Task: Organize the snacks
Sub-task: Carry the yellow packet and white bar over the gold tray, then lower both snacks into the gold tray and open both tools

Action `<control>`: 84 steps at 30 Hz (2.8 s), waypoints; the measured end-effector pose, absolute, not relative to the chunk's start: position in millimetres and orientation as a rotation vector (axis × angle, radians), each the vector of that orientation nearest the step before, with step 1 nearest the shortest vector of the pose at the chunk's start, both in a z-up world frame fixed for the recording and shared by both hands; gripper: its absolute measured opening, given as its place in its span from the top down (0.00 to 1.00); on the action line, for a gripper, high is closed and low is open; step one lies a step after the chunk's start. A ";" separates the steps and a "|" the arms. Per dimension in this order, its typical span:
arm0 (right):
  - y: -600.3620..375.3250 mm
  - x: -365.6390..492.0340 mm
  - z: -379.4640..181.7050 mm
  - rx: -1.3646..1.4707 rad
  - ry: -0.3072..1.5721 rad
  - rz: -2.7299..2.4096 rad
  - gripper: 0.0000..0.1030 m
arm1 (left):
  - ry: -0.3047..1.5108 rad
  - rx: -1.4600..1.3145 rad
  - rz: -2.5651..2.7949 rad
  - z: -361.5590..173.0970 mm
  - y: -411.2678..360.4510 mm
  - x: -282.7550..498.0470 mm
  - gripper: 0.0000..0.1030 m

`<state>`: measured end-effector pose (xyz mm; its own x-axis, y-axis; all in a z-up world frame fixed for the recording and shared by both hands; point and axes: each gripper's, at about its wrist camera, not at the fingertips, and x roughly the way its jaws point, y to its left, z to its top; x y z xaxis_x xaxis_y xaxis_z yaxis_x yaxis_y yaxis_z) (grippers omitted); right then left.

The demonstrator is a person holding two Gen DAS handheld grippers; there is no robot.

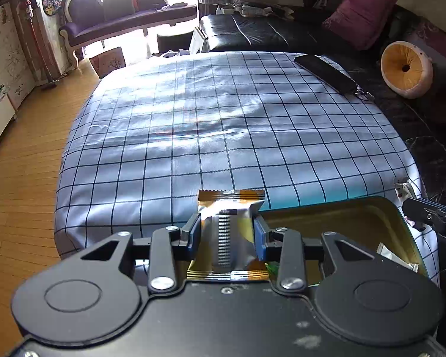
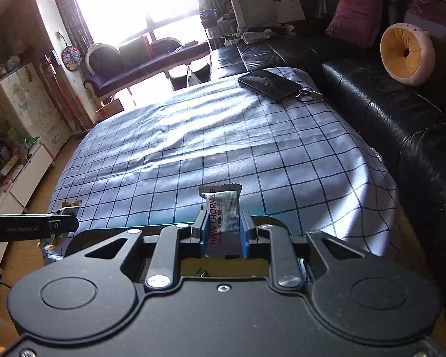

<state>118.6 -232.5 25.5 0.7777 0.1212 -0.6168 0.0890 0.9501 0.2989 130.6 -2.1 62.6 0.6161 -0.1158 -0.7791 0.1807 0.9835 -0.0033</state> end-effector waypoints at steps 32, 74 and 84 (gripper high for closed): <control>-199.3 51.7 35.2 0.272 0.612 0.073 0.71 | 0.862 -0.011 -0.165 48.2 23.1 69.5 0.64; -199.5 44.3 22.1 0.240 0.560 0.024 0.71 | 0.800 0.140 -0.150 21.7 7.9 66.5 0.61; -196.6 42.8 20.7 0.225 0.565 0.056 0.69 | 0.794 0.140 -0.155 25.6 3.7 53.8 0.60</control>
<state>42.8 -196.6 20.7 0.8437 0.1140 -0.5245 0.0092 0.9740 0.2265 53.8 3.7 25.6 0.6910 -0.0858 -0.7177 0.1909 0.9793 0.0667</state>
